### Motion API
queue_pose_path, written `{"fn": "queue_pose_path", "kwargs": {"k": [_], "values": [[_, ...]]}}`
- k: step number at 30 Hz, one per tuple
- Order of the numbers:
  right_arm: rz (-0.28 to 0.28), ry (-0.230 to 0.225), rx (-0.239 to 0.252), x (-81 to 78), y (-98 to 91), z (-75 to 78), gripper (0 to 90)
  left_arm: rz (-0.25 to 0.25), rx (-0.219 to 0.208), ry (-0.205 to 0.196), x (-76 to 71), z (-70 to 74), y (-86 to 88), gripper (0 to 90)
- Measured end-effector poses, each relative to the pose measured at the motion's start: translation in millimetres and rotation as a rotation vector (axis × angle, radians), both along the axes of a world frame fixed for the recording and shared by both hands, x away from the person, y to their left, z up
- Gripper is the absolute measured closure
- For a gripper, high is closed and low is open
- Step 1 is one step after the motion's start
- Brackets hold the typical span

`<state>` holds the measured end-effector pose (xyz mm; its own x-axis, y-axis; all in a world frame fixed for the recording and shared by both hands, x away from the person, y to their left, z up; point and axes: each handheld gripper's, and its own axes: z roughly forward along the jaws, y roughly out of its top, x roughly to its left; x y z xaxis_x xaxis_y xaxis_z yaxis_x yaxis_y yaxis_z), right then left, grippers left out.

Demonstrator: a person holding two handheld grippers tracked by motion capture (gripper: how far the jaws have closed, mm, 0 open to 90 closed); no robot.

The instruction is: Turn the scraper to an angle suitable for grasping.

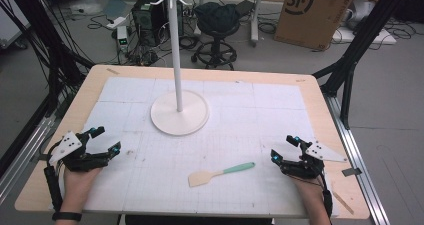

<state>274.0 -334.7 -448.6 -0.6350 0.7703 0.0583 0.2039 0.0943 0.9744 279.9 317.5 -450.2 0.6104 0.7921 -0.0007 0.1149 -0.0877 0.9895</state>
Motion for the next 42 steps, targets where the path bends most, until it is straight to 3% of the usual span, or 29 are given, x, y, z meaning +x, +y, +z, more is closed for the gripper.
{"fn": "queue_pose_path", "kwargs": {"k": [24,26,29,34,42], "values": [[0.012,0.015,0.023,1.7,-1.9,0.0,15.2,0.001,-0.009,-0.005,-0.3,0.4,0.5,16.5],[0.013,0.016,0.022,1.3,-1.6,0.1,15.2,-0.010,-0.027,0.016,-0.5,0.9,-0.1,16.5],[0.014,0.010,0.019,1.3,-1.3,0.1,15.2,-0.023,-0.034,0.008,-2.4,3.7,-0.7,16.5],[0.011,0.009,0.022,2.3,-2.4,-0.1,15.3,-0.058,-0.082,0.010,-6.1,12.4,-1.2,16.0],[0.007,0.012,0.024,2.3,-2.4,-0.1,15.3,-0.104,-0.097,0.017,-7.9,20.3,-8.5,14.8]]}}
